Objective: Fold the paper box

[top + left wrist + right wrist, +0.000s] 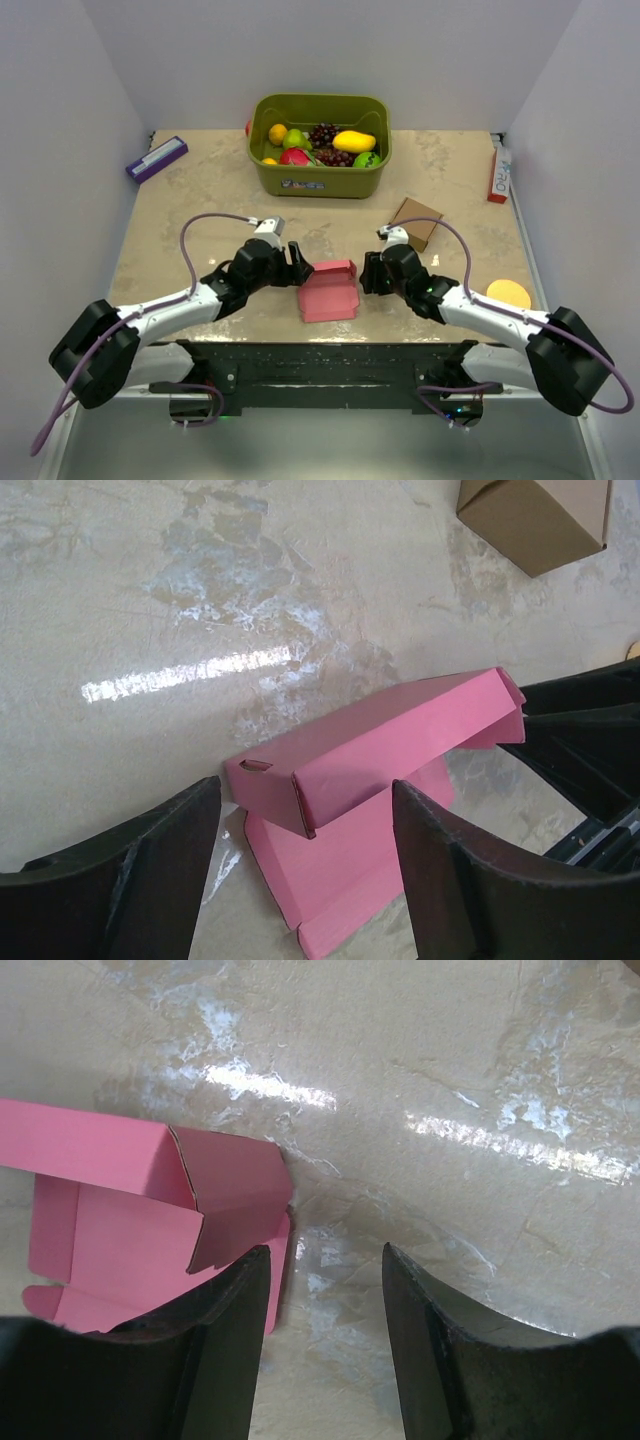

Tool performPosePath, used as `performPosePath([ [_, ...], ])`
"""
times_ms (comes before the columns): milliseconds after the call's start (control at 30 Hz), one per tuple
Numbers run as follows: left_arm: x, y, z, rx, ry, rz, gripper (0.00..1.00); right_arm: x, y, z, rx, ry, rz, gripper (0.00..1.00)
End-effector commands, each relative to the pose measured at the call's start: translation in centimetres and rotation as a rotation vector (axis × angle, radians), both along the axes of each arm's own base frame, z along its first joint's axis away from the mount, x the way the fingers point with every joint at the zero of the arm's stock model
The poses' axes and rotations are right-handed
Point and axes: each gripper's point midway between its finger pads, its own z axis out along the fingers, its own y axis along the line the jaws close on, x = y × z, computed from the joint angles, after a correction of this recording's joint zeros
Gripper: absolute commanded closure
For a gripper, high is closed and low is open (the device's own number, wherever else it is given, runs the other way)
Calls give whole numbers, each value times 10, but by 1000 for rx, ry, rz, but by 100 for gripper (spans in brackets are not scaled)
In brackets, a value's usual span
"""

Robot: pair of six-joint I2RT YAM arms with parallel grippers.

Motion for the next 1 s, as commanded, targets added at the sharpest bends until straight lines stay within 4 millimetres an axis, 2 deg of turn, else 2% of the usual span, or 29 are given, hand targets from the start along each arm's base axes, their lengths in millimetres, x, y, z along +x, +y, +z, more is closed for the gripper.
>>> performPosePath([
  [0, 4, -8, 9, -66, -36, -19, 26, 14, 18, 22, 45, -82, 51, 47],
  [267, 2, -11, 2, -74, -29, -36, 25, 18, 23, 18, 32, -93, 81, 47],
  [367, 4, -10, -1, -61, -41, -44, 29, 21, 24, 18, 30, -100, 80, 47],
  [600, 8, -10, -6, -24, -82, -79, 49, 27, 27, 13, 4, -99, 83, 47],
  [967, 10, -14, -7, 4, -113, -142, 60, 31, 40, 19, 17, -140, 161, 47],
])
